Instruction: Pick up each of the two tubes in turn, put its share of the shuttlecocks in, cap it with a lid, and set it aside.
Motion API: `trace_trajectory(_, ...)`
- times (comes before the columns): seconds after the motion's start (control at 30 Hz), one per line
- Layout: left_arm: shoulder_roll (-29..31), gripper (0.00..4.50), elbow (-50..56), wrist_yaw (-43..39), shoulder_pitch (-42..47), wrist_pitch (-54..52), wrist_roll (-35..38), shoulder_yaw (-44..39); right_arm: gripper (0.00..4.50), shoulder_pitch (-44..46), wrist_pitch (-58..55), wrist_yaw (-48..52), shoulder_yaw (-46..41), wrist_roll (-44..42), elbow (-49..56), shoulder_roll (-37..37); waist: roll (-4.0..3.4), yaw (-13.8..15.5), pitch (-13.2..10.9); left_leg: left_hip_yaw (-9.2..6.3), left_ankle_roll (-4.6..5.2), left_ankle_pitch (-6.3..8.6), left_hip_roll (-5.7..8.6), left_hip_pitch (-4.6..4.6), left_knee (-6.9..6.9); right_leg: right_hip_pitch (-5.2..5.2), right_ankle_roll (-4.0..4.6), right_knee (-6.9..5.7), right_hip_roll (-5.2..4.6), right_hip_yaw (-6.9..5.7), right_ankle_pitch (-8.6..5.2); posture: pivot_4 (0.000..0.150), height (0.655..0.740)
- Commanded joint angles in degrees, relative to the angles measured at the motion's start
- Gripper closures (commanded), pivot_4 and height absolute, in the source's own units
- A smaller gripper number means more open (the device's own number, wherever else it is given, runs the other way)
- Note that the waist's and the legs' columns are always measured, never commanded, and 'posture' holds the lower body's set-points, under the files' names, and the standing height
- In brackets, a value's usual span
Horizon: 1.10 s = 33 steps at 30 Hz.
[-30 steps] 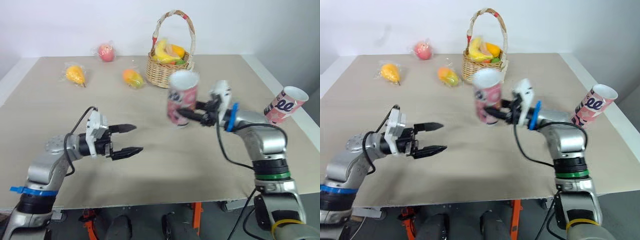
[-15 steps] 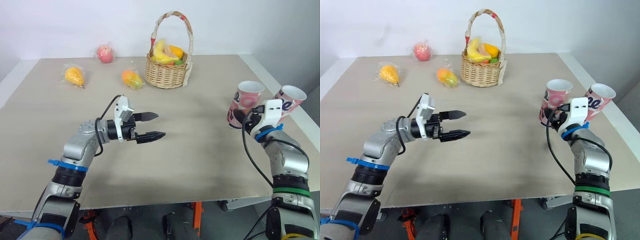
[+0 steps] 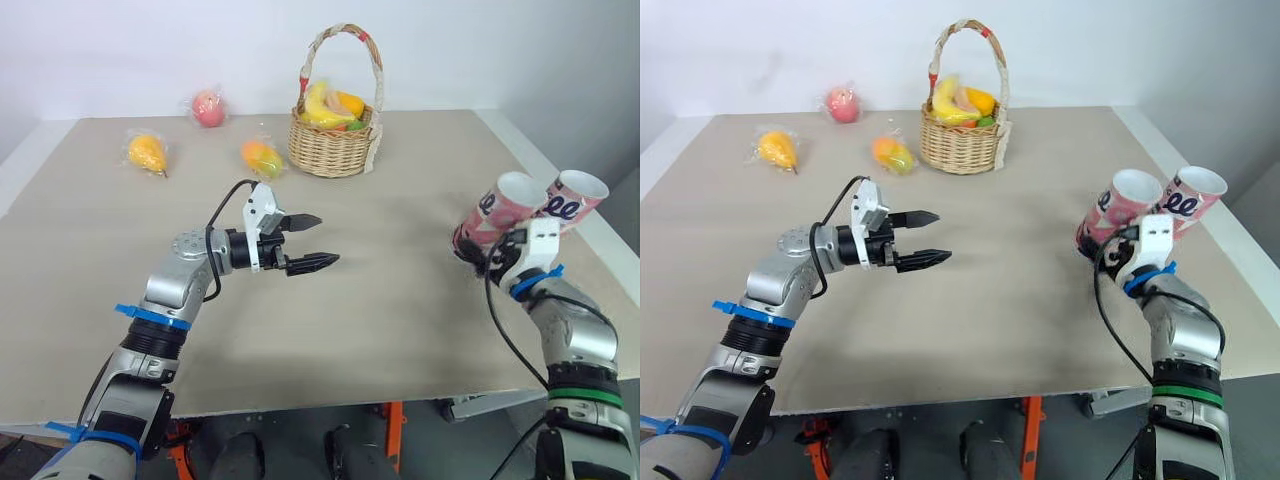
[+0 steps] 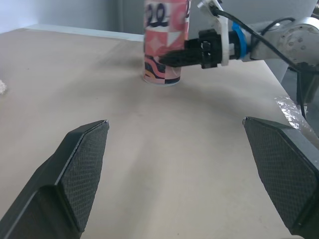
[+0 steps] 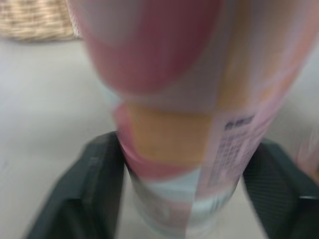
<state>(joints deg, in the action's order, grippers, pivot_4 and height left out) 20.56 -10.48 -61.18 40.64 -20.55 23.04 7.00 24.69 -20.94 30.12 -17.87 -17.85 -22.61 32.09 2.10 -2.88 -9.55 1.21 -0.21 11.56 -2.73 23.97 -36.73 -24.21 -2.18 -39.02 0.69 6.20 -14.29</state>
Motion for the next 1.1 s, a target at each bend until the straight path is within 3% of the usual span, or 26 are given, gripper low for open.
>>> trace_trajectory(0.03, 0.0, 0.00, 2.9, 0.1, 2.2, -0.7, 0.7, -0.6, 0.13, 0.0, -0.9, 0.4, -0.2, 0.0, -0.3, 1.1, -0.16, 0.0, 0.0, 0.02, 0.01, -0.01, 0.01, 0.00, -0.01, -0.01, -0.02, -0.01, 0.00, 0.02, 0.01, 0.150, 0.7400)
trace_trajectory(0.53, -0.1, 0.00, 2.4, -0.8, 2.6, -1.2, 0.9, -1.1, 0.13, -5.0, -3.5, 7.1, 0.2, -2.1, 7.2, 3.8, -0.17, 0.1, 0.0, 0.03, 0.02, -0.02, 0.03, -0.01, 0.01, 0.02, -0.10, 0.02, -0.01, 0.03, -0.02, 0.150, 0.7400)
trace_trajectory(0.83, 5.6, 0.00, 6.0, 1.0, -1.2, -6.0, 2.2, -5.0, 0.13, -20.2, -9.4, 20.2, 1.4, -9.7, 31.8, 10.7, -0.16, -0.1, 0.0, -0.01, 0.03, -0.01, 0.02, -0.06, 0.07, 0.03, -0.23, 0.02, 0.00, 0.02, -0.14, 0.150, 0.7400)
trace_trajectory(0.97, 9.0, 0.00, 9.0, 3.4, -5.5, -11.6, 3.7, -8.1, 0.13, -18.0, -11.4, 21.6, 4.4, -15.6, 43.2, 8.8, -0.31, -0.6, -0.1, 0.03, 0.03, -0.02, 0.00, -0.13, 0.04, 0.02, -0.21, -0.02, 0.02, 0.09, -0.07, 0.150, 0.7400)
trace_trajectory(1.1, 13.0, 0.00, 13.0, 4.8, -12.2, -14.2, 4.7, -11.5, 0.13, -11.9, -11.4, 22.3, 14.3, -15.5, 48.3, 5.3, -0.21, -1.1, -0.2, -0.16, 0.06, -0.05, -0.08, -0.22, 0.06, 0.08, -0.09, -0.03, 0.15, -0.02, 0.00, 0.150, 0.7400)
